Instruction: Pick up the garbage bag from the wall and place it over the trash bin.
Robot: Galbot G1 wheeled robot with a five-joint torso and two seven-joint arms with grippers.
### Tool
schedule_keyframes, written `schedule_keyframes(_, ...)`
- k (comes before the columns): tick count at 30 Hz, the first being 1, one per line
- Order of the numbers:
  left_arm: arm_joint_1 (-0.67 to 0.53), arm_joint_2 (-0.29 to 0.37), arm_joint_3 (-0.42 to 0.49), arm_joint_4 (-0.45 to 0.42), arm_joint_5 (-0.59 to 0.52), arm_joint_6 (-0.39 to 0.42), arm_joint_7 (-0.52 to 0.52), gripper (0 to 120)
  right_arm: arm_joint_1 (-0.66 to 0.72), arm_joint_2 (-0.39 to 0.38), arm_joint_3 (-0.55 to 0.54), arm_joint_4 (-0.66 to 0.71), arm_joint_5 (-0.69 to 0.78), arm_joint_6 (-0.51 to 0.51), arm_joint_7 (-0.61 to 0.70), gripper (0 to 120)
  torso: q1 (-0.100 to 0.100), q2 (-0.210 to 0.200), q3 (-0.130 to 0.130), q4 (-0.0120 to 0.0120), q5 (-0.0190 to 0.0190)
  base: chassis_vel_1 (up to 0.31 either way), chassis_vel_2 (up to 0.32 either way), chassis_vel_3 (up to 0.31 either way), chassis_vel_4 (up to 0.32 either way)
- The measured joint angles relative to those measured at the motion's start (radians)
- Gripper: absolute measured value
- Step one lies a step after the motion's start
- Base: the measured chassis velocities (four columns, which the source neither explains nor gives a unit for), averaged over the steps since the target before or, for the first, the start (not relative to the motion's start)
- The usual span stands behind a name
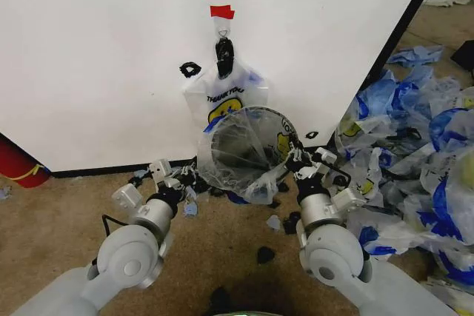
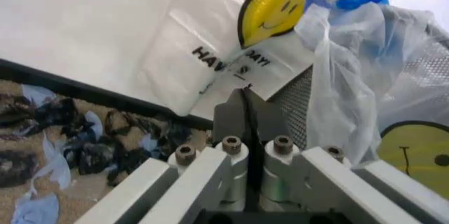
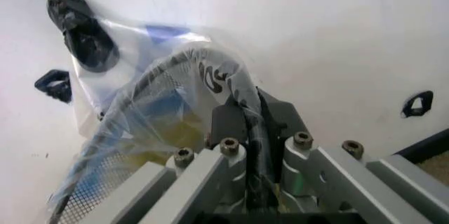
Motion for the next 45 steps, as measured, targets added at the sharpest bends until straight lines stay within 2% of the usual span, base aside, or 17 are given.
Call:
schedule_keyframes(5,-0.002,0.003,-0.016,0.035,0.055,-0.008,-0.011,1,-0.004,0.0,0.003,0.003,-0.003,0.0,0.001,1,0.0,0.0,0.0,0.0,0.0,0.0,0.0,0.0,0.0)
schedule_keyframes(8,-0.004,0.004,-0.035,0.044,0.057,-0.016,-0.019,15,-0.007,0.0,0.008,0.005,-0.003,0.0,0.001,1,0.0,0.0,0.0,0.0001,0.0,0.0,0.0,0.0,0.0)
schedule_keyframes(10,-0.004,0.003,-0.04,0.038,0.04,-0.019,-0.02,19,-0.007,-0.001,0.01,0.007,-0.001,0.0,0.001,1,0.0,0.0,0.0,0.0,0.0,0.0,0.0,0.0,0.0)
schedule_keyframes(16,-0.015,-0.012,-0.059,-0.065,-0.152,-0.033,-0.043,44,-0.004,0.007,0.021,0.005,0.042,-0.009,0.006,1,0.0,0.0,0.0,-0.0001,0.0001,0.0,0.0,0.0,0.0)
schedule_keyframes(17,-0.015,-0.012,-0.059,-0.065,-0.152,-0.033,-0.043,44,-0.004,0.007,0.021,0.005,0.042,-0.009,0.006,1,0.0,0.0,0.0,-0.0001,0.0001,0.0,0.0,0.0,0.0)
schedule_keyframes(22,-0.022,-0.017,-0.058,-0.092,-0.208,-0.033,-0.043,64,0.002,0.031,0.026,-0.007,0.101,-0.021,0.012,1,0.0,0.0,0.0,0.0,0.0001,0.0,0.0,0.0,0.0)
schedule_keyframes(30,-0.009,-0.03,-0.047,-0.088,-0.21,-0.03,-0.041,92,0.003,0.051,0.027,-0.009,0.112,-0.025,0.013,1,0.0,0.0,0.0,0.0001,-0.0001,0.0,0.0,0.0,0.0)
schedule_keyframes(39,-0.011,-0.055,-0.035,-0.075,-0.203,-0.028,-0.037,94,0.006,0.053,0.025,-0.01,0.109,-0.025,0.013,1,0.0,0.0,0.0,0.0,0.0,0.0,0.0,0.0,0.0)
schedule_keyframes(45,-0.012,-0.056,-0.033,-0.064,-0.193,-0.028,-0.028,72,0.004,0.055,0.023,-0.011,0.099,-0.025,0.013,1,0.0,0.0,0.0,0.0,0.0001,0.0,0.0,0.0,0.0)
